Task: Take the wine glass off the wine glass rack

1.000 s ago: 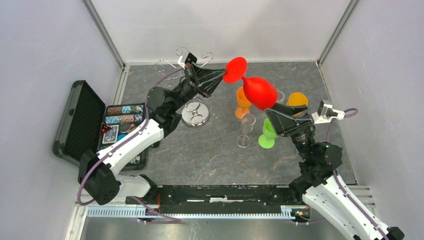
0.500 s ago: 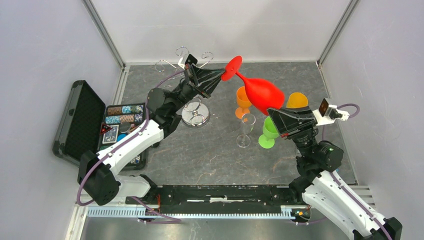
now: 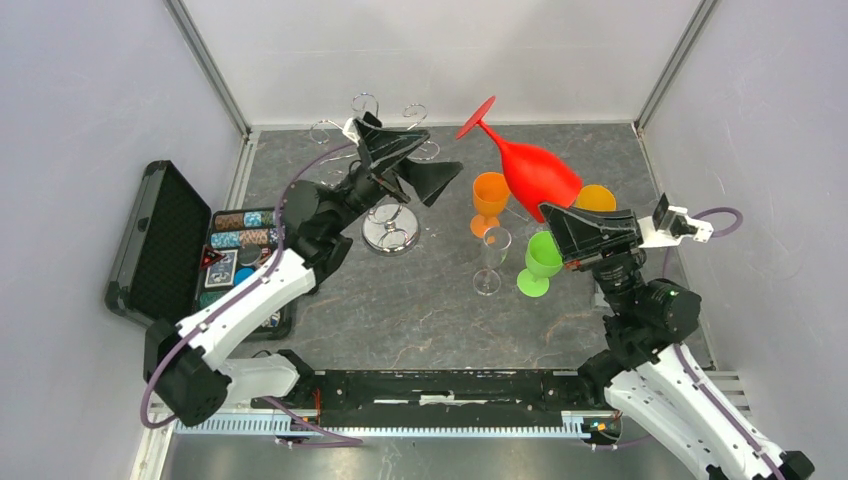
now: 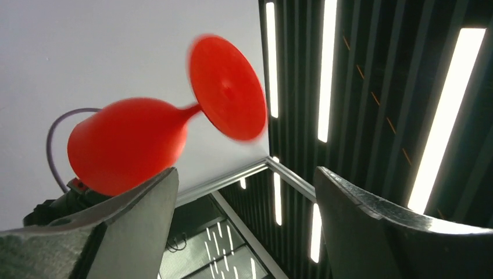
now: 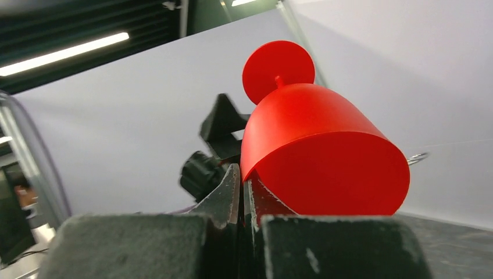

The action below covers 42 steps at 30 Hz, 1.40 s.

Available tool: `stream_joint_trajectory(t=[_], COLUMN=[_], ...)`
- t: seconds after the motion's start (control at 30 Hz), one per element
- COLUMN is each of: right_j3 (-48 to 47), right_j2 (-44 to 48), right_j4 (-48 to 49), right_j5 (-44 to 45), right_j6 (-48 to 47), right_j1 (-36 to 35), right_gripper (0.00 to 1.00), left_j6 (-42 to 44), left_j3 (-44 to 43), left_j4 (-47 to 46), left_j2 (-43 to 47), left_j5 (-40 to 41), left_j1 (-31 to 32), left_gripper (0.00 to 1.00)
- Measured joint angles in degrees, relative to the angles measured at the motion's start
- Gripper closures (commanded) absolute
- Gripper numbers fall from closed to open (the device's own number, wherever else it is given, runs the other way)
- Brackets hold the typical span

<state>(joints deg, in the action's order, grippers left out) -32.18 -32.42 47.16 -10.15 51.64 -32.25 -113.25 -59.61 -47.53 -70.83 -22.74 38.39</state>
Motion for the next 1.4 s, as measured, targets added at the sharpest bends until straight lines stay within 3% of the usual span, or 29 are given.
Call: stream_joint_trajectory(t=[0.17, 0.4, 0.57, 0.73, 0.9, 1.1, 1.4], right_j3=[-3.9, -17.4, -30.1, -35.0, -42.1, -45.9, -37.4], right_j2=[3.6, 4.2, -2.4, -6.1, -8.5, -8.5, -10.8], right_j4=[-13.0, -41.8, -64.2, -82.7, -99.8, -112.5, -116.5], right_j5=[5.7, 19.3, 27.1, 32.8, 38.0, 42.4, 38.0], right_j6=[-8.6, -23.9, -33.1, -36.0, -34.9, -31.9, -29.8], right_j1=[0.0, 0.0, 0.0, 0.0, 0.0, 0.0, 0.0], right_gripper=[1.00, 1.00, 1.00, 1.00, 1.00, 1.00, 1.00], left_j6=[8.4, 25.1, 44.5, 61.1, 71.6, 77.4, 80.9], left_j3=[1.7, 2.5, -0.1, -1.2, -1.2, -0.5, 0.3], left_j4=[6.8, 16.2, 34.6, 51.4, 61.1, 65.6, 68.9], left_j2=[6.8, 10.8, 11.3, 14.6, 17.7, 17.9, 17.1], left_j5=[0.3, -1.5, -2.2, 2.8, 8.7, 11.9, 12.7], left_j1=[-0.1, -1.1, -1.3, -1.3, -1.3, -1.3, -1.3], left_gripper=[0.00, 0.00, 0.00, 0.00, 0.00, 0.00, 0.00])
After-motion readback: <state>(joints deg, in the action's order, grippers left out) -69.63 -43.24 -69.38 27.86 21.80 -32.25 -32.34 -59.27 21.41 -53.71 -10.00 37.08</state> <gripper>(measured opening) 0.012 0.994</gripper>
